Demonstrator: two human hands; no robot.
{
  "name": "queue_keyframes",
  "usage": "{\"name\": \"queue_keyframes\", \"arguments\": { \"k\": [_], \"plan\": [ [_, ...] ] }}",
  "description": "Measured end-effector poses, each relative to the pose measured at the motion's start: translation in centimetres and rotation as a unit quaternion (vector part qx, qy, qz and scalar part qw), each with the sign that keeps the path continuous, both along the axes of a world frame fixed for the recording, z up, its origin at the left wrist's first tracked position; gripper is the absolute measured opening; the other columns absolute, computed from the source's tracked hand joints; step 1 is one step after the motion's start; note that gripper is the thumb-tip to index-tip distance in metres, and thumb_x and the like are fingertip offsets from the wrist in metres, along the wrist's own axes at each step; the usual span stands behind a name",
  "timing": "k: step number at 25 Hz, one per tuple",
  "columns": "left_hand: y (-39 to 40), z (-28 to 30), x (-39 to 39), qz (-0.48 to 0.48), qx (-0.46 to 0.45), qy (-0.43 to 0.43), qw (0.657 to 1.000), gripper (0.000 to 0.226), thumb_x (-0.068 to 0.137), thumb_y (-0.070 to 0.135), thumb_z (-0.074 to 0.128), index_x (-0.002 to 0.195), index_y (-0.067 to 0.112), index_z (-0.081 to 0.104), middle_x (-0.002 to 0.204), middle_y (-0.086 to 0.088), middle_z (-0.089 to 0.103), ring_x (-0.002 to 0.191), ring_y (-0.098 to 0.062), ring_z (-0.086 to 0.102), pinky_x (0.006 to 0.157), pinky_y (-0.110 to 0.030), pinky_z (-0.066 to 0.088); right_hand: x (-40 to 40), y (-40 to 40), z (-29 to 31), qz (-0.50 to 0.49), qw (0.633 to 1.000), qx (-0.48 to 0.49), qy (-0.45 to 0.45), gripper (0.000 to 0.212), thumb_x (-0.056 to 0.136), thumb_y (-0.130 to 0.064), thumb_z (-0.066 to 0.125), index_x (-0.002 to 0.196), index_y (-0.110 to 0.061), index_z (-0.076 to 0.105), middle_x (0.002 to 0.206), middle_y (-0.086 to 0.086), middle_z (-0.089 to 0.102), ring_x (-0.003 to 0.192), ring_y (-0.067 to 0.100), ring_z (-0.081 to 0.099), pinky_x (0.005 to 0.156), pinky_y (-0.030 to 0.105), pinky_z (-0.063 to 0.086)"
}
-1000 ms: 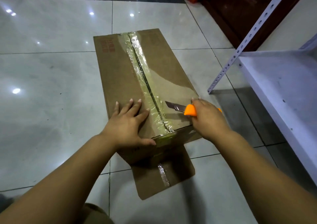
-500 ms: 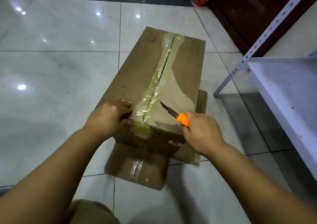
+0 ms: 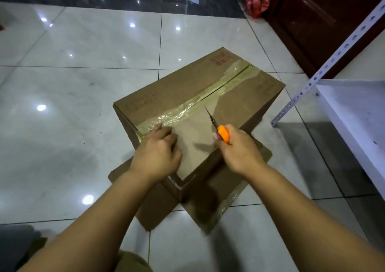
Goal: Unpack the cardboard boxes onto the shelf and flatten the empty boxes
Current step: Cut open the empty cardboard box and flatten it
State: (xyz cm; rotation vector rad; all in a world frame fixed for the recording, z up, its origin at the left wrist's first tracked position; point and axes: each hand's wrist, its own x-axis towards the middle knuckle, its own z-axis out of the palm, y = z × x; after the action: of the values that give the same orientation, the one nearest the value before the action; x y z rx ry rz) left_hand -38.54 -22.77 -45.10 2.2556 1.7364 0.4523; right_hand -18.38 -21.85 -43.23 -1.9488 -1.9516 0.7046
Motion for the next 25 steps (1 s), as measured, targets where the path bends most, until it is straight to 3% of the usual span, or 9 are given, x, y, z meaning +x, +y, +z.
{"name": "queue_keyframes", "arguments": {
  "k": [3,5,7,10,13,15,19,22,25],
  "plan": [
    [-0.2,-0.5,1.3,-0.034,-0.123,0.122,0.984,0.098,0.074,0.082,0.023,0.148,0.019,0.029,0.159,-0.009,0.012,0.147,-0.027,0.002,0.116,-0.046,-0.009,2.5,2.2,-0.9,0.04,0.991,-0.065,-0.11,0.053,0.1,-0.038,0.045,0.143,-0.009,0.036,0.149,0.014,0.039,0.145,0.026,0.022,0.111,0.039,0.031],
    [0.1,-0.6,1.7,-0.034,-0.129,0.132,0.982,0.103,0.072,0.087,0.029,0.15,0.021,0.022,0.16,-0.009,0.003,0.147,-0.026,-0.005,0.114,-0.048,-0.013,2.9,2.8,-0.9,0.057,0.987,-0.089,-0.124,0.061,0.1,-0.039,0.045,0.151,-0.012,0.024,0.157,0.013,0.025,0.148,0.023,0.01,0.116,0.046,0.024],
    [0.5,-0.3,1.7,-0.037,-0.132,0.127,0.982,0.096,0.077,0.081,0.04,0.15,0.02,0.022,0.16,-0.01,0.003,0.147,-0.027,-0.005,0.115,-0.047,-0.013,2.7,3.1,-0.7,0.058,0.987,-0.074,-0.13,0.06,0.1,-0.037,0.044,0.151,-0.012,0.023,0.157,0.014,0.025,0.147,0.026,0.018,0.117,0.046,0.022],
    [1.2,0.4,1.2,-0.054,-0.136,0.131,0.981,0.084,0.083,0.066,0.05,0.15,0.021,0.024,0.16,-0.01,0.003,0.147,-0.031,-0.004,0.116,-0.043,-0.009,1.9,2.9,-0.1,0.069,0.984,-0.04,-0.157,0.05,0.1,-0.035,0.046,0.143,-0.01,0.036,0.146,0.014,0.042,0.136,0.03,0.037,0.113,0.041,0.025],
    [1.4,0.9,0.2,-0.067,-0.134,0.111,0.982,0.073,0.089,0.051,0.052,0.15,0.022,0.025,0.161,-0.008,0.004,0.148,-0.025,-0.002,0.117,-0.035,-0.004,0.2,2.4,0.2,0.084,0.981,-0.013,-0.173,0.035,0.099,-0.036,0.046,0.123,-0.011,0.048,0.123,0.012,0.057,0.115,0.033,0.054,0.09,0.037,0.039],
    [1.1,1.0,-0.7,-0.08,-0.136,0.101,0.982,0.065,0.093,0.037,0.052,0.15,0.02,0.026,0.16,-0.007,0.007,0.148,-0.021,0.002,0.117,-0.03,0.001,-1.4,2.1,0.4,0.085,0.979,0.0,-0.186,0.027,0.099,-0.036,0.044,0.111,-0.012,0.048,0.112,0.012,0.061,0.104,0.034,0.058,0.074,0.035,0.036],
    [0.9,1.1,-4.2,-0.04,-0.128,0.08,0.988,0.051,0.093,0.014,0.053,0.142,0.021,0.044,0.158,0.001,0.022,0.145,-0.015,0.02,0.116,-0.03,0.023,-4.8,1.4,0.9,0.09,0.979,0.017,-0.182,0.03,0.1,-0.042,0.039,0.108,-0.014,0.047,0.108,0.013,0.064,0.101,0.035,0.059,0.07,0.035,0.031],
    [1.1,1.1,-7.2,0.036,-0.103,0.116,0.987,0.039,0.089,0.006,0.053,0.126,0.017,0.06,0.146,0.0,0.044,0.127,-0.023,0.048,0.098,-0.035,0.045,-8.0,0.4,0.9,0.128,0.982,0.003,-0.14,0.03,0.1,-0.046,0.036,0.101,-0.017,0.044,0.108,0.012,0.064,0.102,0.035,0.058,0.071,0.035,0.03],
    [1.0,0.8,-7.7,0.055,-0.05,0.115,0.991,0.03,0.085,0.002,0.052,0.11,0.009,0.068,0.12,-0.008,0.059,0.105,-0.03,0.057,0.079,-0.039,0.052,-9.9,-0.3,1.0,0.119,0.991,-0.019,-0.063,0.027,0.1,-0.045,0.038,0.093,-0.02,0.038,0.104,0.012,0.063,0.099,0.036,0.058,0.073,0.037,0.036]
  ]
}}
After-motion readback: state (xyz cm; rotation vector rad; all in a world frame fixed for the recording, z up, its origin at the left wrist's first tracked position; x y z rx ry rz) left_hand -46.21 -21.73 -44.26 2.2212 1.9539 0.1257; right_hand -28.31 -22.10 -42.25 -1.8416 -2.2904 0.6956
